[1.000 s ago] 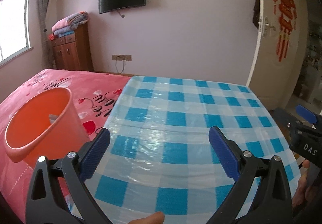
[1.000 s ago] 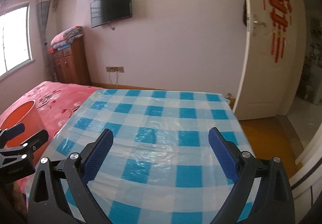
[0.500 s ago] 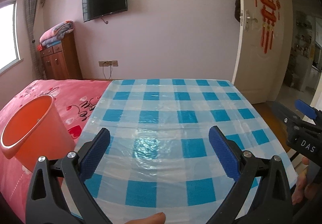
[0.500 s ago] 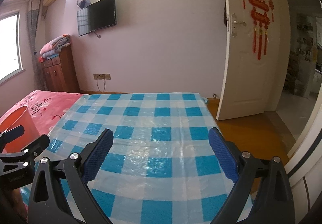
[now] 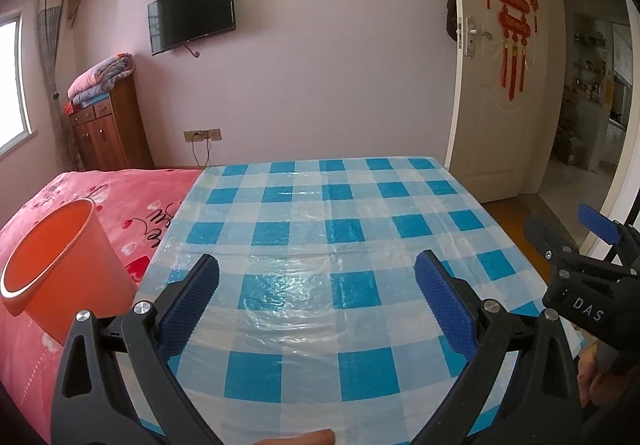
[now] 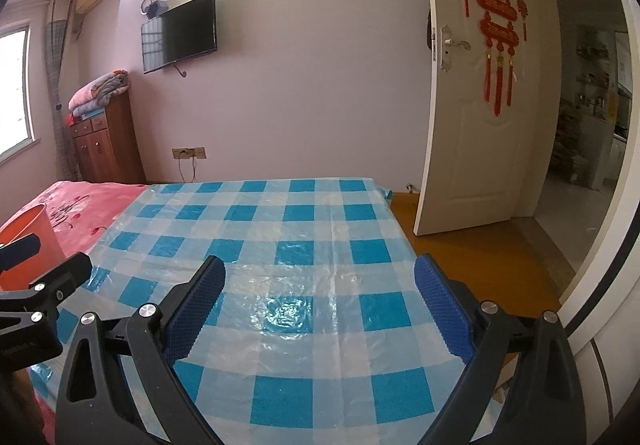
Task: Collect trash
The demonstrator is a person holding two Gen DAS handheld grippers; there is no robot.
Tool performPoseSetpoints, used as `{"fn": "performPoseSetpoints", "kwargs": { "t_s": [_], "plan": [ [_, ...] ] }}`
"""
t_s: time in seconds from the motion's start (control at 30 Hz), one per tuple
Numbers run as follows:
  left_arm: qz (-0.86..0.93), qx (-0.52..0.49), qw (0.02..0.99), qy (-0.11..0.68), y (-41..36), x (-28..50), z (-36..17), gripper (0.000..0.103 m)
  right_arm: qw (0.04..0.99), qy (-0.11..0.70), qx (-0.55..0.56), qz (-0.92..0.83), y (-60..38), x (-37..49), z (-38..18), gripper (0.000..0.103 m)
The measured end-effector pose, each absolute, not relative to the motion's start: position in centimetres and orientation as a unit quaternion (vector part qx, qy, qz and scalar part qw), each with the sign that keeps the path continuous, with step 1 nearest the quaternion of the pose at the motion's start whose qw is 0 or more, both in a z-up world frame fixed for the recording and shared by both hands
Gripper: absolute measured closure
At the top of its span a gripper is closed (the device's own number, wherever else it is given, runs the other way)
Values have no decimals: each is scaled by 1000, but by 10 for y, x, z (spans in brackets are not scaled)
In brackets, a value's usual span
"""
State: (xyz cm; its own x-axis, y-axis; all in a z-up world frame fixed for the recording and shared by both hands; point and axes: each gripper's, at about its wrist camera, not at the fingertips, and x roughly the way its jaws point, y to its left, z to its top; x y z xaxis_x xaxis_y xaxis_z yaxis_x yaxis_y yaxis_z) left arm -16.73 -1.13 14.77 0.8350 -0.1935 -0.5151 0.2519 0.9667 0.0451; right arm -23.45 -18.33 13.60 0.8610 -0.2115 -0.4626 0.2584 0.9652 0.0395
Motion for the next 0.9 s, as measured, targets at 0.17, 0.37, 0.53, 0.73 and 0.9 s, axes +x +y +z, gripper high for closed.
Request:
{"fn": "performPoseSetpoints", "kwargs": {
  "t_s": [0.17, 0.37, 0.53, 0.73, 0.9],
  "plan": [
    [-116, 57, 956, 263, -13, -169, 147, 4, 963, 232, 55, -122, -185, -237, 135, 9],
    [-114, 58, 956, 264, -15, -170, 146, 4, 963, 232, 56, -122, -185, -238, 134, 9],
    [-113, 61, 954, 270, -16, -167, 142, 4, 963, 235, 58, -121, -185, -238, 132, 8],
    [-113, 67, 951, 280, -19, -158, 133, 4, 960, 244, 63, -120, -187, -232, 124, 8],
    [-114, 71, 947, 290, -23, -148, 121, 4, 958, 255, 64, -116, -189, -221, 114, 8]
  ]
}}
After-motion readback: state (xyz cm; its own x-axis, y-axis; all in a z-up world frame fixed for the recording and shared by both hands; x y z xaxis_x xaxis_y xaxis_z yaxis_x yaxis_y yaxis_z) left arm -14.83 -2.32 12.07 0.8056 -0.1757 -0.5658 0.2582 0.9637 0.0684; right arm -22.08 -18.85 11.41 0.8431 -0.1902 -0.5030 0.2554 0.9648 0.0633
